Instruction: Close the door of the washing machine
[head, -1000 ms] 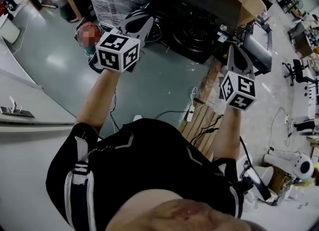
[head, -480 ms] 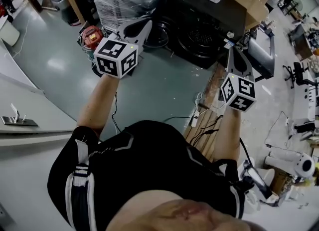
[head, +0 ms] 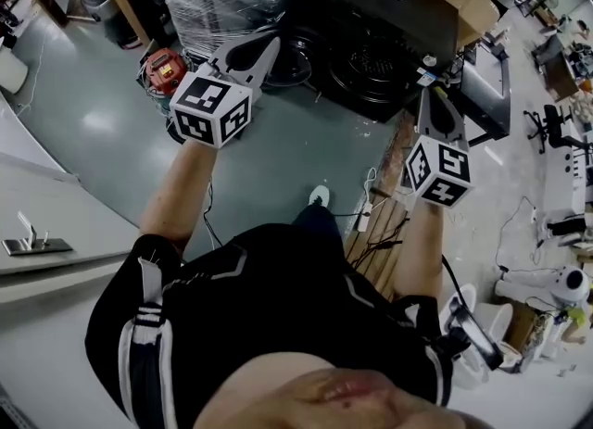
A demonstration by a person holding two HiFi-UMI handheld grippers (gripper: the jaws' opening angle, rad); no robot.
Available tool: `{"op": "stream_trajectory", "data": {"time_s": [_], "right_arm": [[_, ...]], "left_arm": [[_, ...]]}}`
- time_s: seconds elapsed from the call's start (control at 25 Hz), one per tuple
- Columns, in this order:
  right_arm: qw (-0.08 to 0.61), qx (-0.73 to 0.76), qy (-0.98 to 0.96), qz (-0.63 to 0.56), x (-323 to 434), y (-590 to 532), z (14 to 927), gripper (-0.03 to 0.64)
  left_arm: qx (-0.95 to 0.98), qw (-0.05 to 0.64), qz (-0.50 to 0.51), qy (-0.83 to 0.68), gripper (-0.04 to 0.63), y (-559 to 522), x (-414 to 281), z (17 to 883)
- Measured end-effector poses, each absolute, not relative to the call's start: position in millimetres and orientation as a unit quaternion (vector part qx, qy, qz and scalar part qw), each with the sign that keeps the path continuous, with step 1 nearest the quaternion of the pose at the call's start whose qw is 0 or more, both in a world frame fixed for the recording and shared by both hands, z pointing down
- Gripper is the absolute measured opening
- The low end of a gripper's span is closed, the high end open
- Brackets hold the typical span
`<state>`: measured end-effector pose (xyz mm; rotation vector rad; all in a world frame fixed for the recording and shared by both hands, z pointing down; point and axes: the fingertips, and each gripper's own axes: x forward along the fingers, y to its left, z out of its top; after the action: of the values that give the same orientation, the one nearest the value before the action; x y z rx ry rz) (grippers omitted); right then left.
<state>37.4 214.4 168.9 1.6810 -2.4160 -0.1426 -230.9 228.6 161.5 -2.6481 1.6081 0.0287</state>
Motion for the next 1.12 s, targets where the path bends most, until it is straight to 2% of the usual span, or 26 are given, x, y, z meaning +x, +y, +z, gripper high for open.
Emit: {"op": "stream_trajectory", "data": {"time_s": [0.8,1.12], "right_arm": [[0.082,0.532,-0.841,-0.052,68.6,9.7,164.5,0.005],[0.088,0.520,-0.848,-0.049,89.2,-71.3,177.4,0.005]], "left_arm": [[-0.840,0.048,0.019,0.541,0.003,32.5,-207.1,150.8],[-0.828,0.037,-0.002,0.560,0.003,-51.9,-197.8,167.4]]}}
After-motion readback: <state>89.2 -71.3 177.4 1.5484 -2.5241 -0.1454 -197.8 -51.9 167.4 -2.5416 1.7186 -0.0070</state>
